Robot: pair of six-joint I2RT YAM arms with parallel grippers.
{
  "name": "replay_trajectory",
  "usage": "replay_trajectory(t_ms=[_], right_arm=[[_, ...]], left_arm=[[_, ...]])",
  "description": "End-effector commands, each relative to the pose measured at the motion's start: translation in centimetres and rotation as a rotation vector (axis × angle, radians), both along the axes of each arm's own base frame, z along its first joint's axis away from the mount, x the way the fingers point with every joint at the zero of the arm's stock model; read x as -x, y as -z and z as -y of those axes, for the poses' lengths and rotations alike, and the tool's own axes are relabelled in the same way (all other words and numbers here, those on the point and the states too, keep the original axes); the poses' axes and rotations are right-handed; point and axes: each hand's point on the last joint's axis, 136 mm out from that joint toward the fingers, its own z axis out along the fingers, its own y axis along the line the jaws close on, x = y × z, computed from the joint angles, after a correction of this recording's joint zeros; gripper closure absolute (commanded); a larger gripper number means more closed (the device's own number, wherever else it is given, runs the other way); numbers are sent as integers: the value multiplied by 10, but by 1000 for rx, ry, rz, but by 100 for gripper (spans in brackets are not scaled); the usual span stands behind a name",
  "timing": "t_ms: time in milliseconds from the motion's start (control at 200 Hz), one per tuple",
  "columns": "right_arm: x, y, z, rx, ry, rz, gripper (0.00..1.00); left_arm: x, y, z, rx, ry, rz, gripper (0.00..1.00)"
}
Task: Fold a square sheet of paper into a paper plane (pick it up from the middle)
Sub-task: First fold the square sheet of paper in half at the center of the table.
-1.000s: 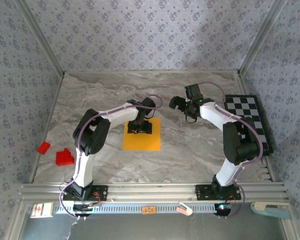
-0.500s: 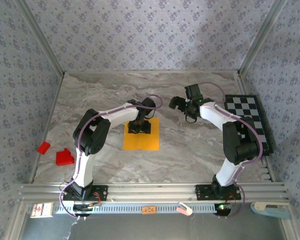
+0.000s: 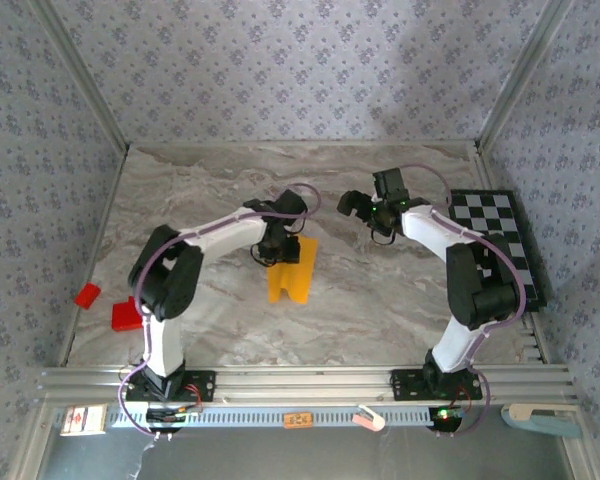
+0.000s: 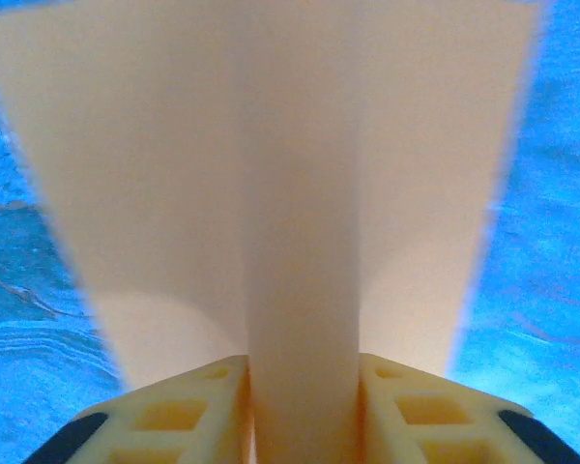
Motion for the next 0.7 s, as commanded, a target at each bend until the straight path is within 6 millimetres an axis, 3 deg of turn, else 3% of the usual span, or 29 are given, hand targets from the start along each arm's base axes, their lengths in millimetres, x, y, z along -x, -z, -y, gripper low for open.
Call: replay_trajectory(t_ms=[0,120,205,280,445,695], right_arm=[[2,-15,-5,-112,-23,44,2],[7,-26,-17,-187,-84,86,4],[13,-31,-31,-259,-146,104,6],[20,-32,-42,-311,-195,104,10],[38,-11,-58,-330,-237,34,25],[59,17,-90,-323,-310,-65,46]], left_arm=[[-9,-53,30,272,44,74,70],[-16,-74,41,457,52,99,71],[-25,-72,42,529,19,89,71],[-32,-63,41,543,-10,91,72],[-46,-36,33,528,-92,101,73],[-45,11,7,433,-192,76,75]])
